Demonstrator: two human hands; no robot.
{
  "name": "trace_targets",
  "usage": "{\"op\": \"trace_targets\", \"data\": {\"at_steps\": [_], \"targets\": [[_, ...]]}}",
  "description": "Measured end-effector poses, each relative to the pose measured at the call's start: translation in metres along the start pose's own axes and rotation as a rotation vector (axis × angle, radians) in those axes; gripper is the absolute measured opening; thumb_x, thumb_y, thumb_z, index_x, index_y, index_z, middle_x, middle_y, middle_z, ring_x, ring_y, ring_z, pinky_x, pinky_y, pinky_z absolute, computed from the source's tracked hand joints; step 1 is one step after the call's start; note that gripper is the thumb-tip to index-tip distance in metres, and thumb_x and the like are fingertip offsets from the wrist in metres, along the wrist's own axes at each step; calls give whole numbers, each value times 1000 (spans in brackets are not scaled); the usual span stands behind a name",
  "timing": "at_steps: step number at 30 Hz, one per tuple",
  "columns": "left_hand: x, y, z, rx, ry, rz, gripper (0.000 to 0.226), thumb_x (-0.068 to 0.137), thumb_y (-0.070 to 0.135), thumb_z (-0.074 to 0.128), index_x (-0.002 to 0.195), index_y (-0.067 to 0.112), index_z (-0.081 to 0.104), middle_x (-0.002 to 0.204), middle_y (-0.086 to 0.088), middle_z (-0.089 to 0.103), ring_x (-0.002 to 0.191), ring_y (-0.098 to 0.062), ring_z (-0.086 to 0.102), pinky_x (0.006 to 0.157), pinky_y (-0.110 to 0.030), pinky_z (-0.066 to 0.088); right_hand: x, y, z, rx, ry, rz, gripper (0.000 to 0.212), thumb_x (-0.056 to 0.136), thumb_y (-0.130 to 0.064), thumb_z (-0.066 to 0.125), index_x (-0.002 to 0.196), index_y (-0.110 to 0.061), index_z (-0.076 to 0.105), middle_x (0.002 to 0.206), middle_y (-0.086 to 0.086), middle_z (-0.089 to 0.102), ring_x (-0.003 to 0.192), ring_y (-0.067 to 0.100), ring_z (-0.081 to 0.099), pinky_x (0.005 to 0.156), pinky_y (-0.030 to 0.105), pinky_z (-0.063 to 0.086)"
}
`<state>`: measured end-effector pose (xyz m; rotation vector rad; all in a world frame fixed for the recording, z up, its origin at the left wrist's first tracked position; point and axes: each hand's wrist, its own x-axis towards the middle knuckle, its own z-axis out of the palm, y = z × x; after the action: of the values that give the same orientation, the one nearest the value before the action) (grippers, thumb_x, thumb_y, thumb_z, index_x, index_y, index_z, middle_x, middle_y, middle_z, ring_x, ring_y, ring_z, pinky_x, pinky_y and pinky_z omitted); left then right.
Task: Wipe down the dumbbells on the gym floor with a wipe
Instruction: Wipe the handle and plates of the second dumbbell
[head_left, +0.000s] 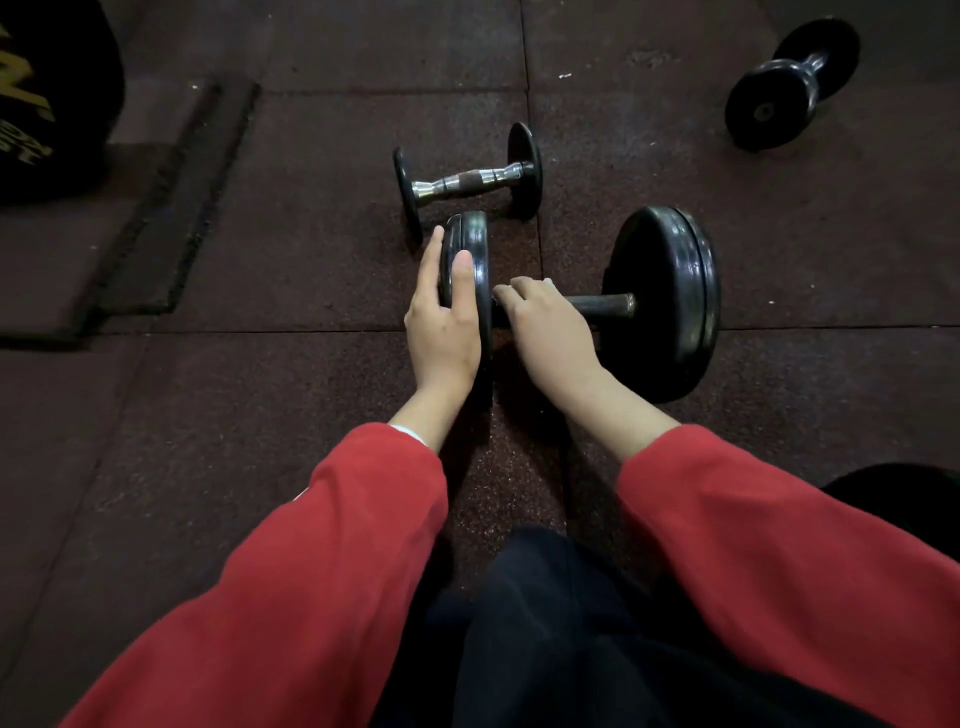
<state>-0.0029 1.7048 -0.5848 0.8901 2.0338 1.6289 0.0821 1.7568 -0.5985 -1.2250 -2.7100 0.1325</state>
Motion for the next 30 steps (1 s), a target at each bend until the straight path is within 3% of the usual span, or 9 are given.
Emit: {"op": "trace_targets", "data": {"at_steps": [2,5,9,12,15,19,22,30], "targets": [[1,3,0,3,-6,-18,40,98,28,42,137,20,44,143,3,45,132,-7,38,94,0,23,5,0,-3,-1,-34,1,31,98,-10,33,124,-9,50,124,9,53,117,25,47,92,32,39],[2,5,1,-12,-24,-53,41,98,31,42,138,23,43,143,6,45,132,-6,38,88,7,21,5,2,-2,2,-50,-16,31,97,-10,34,122,-7,52,122,11,54,113,28,49,95,34,36],[-5,8,-2,85,8,18,43,97,28,43,139,20,40,143,-1,45,131,-12,39,89,5,19,-4,4,11,-42,54,-66,41,82,-16,34,108,3,59,98,19,60,89,36,59,88,44,47],[-18,10,-3,177,54,109,42,97,27,42,137,16,43,137,-6,49,124,-16,44,83,11,16,-11,7,26,-201,48,-123,42,85,-12,40,124,4,48,107,16,58,97,33,57,94,45,45],[-31,14,-6,253,-29,93,58,90,35,56,142,25,34,138,-5,46,124,-18,45,89,-7,27,-12,8,36,-239,152,-124,41,90,1,25,119,-1,54,99,12,63,87,28,62,86,40,51],[-34,24,-21,470,-288,-3,89,81,25,64,146,39,5,129,-14,53,116,-32,51,94,-36,40,-15,14,36,-316,258,-125,24,83,-17,44,107,-13,48,89,2,63,72,20,61,75,35,52],[-28,31,-28,638,-397,-25,102,77,17,63,145,38,-10,109,-20,62,102,-38,58,88,-38,43,-12,16,32,-370,266,-44,20,83,-19,45,98,-20,58,83,-2,62,65,18,60,69,37,53],[-32,32,-28,668,-367,-16,98,80,18,58,144,38,-14,107,-22,64,98,-41,59,84,-38,44,-3,14,24,-351,228,-47,27,82,-15,38,79,-21,65,62,-3,57,47,16,55,51,28,47]]}}
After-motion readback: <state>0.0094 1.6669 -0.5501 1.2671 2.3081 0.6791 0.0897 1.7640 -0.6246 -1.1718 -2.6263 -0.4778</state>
